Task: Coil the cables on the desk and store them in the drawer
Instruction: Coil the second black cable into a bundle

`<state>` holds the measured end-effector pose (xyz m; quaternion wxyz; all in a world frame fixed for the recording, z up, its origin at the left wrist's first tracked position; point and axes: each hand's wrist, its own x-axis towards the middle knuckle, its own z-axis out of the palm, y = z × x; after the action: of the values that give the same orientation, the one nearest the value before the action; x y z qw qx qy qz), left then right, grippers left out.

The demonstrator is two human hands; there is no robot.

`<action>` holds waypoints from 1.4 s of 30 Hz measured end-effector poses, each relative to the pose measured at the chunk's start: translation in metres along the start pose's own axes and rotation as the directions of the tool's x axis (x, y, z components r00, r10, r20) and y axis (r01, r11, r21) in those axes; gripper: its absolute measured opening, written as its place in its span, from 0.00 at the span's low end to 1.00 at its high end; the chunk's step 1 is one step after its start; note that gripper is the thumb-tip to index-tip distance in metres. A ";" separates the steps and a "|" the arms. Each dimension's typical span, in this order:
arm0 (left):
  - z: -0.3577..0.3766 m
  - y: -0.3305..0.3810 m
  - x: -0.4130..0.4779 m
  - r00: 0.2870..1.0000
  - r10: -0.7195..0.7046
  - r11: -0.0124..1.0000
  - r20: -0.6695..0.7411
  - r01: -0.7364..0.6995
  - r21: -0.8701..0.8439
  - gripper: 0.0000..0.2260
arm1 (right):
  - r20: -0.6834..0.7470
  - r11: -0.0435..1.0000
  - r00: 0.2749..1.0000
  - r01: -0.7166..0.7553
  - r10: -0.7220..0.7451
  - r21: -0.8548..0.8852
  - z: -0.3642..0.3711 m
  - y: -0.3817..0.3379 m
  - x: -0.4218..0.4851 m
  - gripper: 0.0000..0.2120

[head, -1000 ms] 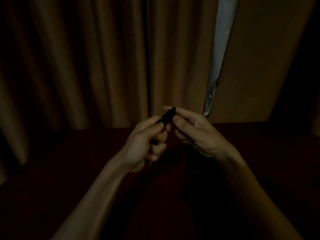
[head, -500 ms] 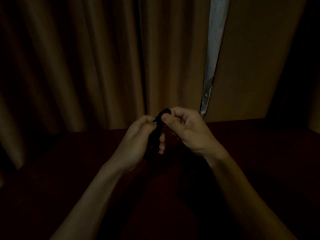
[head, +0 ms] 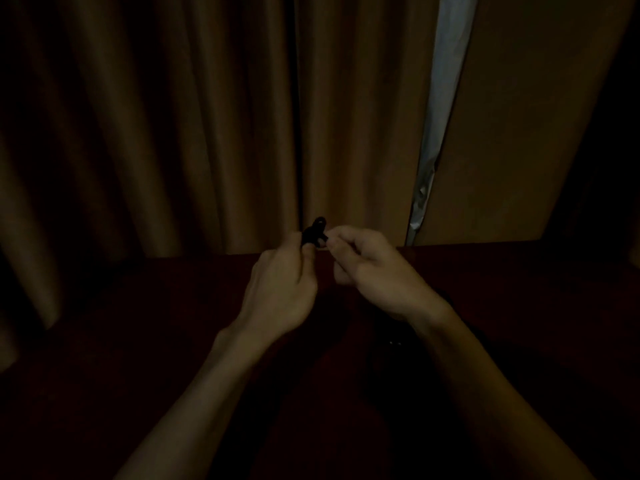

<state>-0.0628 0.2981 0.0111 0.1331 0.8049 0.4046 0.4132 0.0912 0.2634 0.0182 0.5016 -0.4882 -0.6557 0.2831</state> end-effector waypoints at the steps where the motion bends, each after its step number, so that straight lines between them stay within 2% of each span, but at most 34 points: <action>1: -0.002 0.000 0.001 1.000 -0.028 0.997 0.009 0.029 -0.076 0.09 | 0.009 0.999 1.000 -0.010 0.010 0.041 -0.001 0.002 0.000 0.12; 3: -0.004 0.002 0.002 0.992 -0.107 0.950 0.064 0.121 -0.286 0.12 | -0.040 0.981 0.999 -0.022 0.030 0.192 -0.002 0.002 0.002 0.09; 4: -0.005 0.004 0.002 0.981 -0.150 0.889 0.123 0.188 -0.418 0.14 | -0.049 0.960 0.998 -0.017 0.031 0.279 -0.002 0.003 0.003 0.07; 6: -0.007 0.009 0.003 0.940 -0.177 0.691 0.293 0.331 -0.643 0.14 | 0.026 0.916 1.000 -0.001 -0.010 0.401 -0.003 0.006 0.003 0.07; 8: -0.013 0.014 0.002 0.891 -0.121 0.532 0.437 0.430 -0.729 0.13 | 0.149 0.902 0.987 -0.006 -0.065 0.432 -0.007 0.007 -0.001 0.15; 10: -0.019 0.013 0.001 0.855 -0.053 0.458 0.517 0.481 -0.748 0.13 | 0.157 0.912 0.980 0.053 -0.127 0.407 -0.009 0.004 -0.006 0.17; 12: -0.026 0.012 0.001 0.825 -0.011 0.468 0.565 0.504 -0.726 0.14 | 0.090 0.939 0.985 0.109 -0.146 0.326 -0.011 0.002 -0.006 0.14; 15: -0.030 0.013 0.000 0.794 0.016 0.496 0.608 0.522 -0.694 0.17 | 0.040 0.958 0.983 0.165 -0.178 0.233 -0.009 -0.001 -0.006 0.17; 17: -0.029 0.014 0.000 0.821 -0.003 0.552 0.571 0.477 -0.683 0.19 | -0.005 0.954 0.983 0.178 -0.182 0.240 -0.008 -0.004 -0.007 0.21; 18: -0.026 0.016 0.000 0.849 -0.027 0.604 0.527 0.434 -0.668 0.19 | -0.034 0.951 0.985 0.170 -0.167 0.260 -0.008 -0.005 -0.008 0.19; 20: -0.019 0.014 0.001 0.936 -0.070 0.768 0.344 0.271 -0.580 0.16 | -0.064 0.953 0.989 0.144 -0.132 0.267 -0.007 -0.007 -0.007 0.11; 21: -0.016 0.010 0.001 0.978 -0.050 0.874 0.201 0.140 -0.465 0.13 | -0.085 0.962 0.990 0.130 -0.112 0.241 -0.006 -0.005 -0.006 0.11; 22: -0.013 0.006 0.001 0.996 0.029 0.951 0.082 -0.003 -0.309 0.09 | -0.113 0.972 0.989 0.117 -0.096 0.204 -0.006 -0.004 -0.004 0.13; 24: -0.009 0.005 -0.002 0.976 0.214 0.976 0.044 -0.212 -0.043 0.05 | -0.188 0.984 0.980 0.088 -0.058 0.153 -0.003 -0.003 0.000 0.15; 25: -0.004 0.004 -0.004 0.962 0.265 0.962 0.065 -0.268 0.045 0.09 | -0.227 0.989 0.973 0.074 -0.043 0.130 -0.001 -0.001 0.001 0.15; 27: 0.004 0.000 -0.006 0.961 0.271 0.955 0.061 -0.276 0.105 0.13 | -0.281 0.996 0.959 0.049 -0.026 0.074 0.004 -0.002 0.000 0.15; 30: 0.007 -0.006 -0.006 0.965 0.264 0.964 -0.002 -0.263 0.041 0.12 | -0.300 0.998 0.953 0.051 -0.034 0.049 0.011 -0.005 -0.003 0.17; 32: 0.005 -0.004 -0.004 0.958 0.284 0.957 -0.031 -0.285 -0.053 0.07 | -0.269 0.995 0.962 0.065 -0.044 0.069 0.009 -0.006 -0.003 0.16; 34: 0.000 0.000 -0.003 0.968 0.246 0.952 -0.048 -0.250 -0.174 0.07 | -0.147 0.982 0.987 0.088 -0.064 0.164 0.001 -0.005 -0.003 0.13; 36: -0.004 0.002 -0.002 0.990 0.140 0.929 0.000 -0.131 -0.345 0.10 | -0.023 0.960 0.996 0.084 -0.081 0.268 -0.008 -0.003 -0.004 0.11; 38: -0.005 0.004 -0.001 0.995 0.047 0.829 0.092 0.012 -0.559 0.15 | 0.030 0.941 0.995 0.084 -0.099 0.327 -0.015 -0.001 -0.006 0.10; 40: -0.007 0.009 0.000 0.978 -0.001 0.669 0.207 0.154 -0.727 0.16 | 0.035 0.938 0.991 0.112 -0.130 0.329 -0.016 -0.002 -0.006 0.09; 42: -0.010 0.013 -0.001 0.937 0.009 0.490 0.349 0.300 -0.819 0.14 | 0.045 0.925 0.986 0.137 -0.163 0.355 -0.014 -0.002 -0.007 0.07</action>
<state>-0.0642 0.2874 0.0239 0.6119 0.6465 0.1863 0.4159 0.1040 0.2544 0.0223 0.5762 -0.3289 -0.6481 0.3738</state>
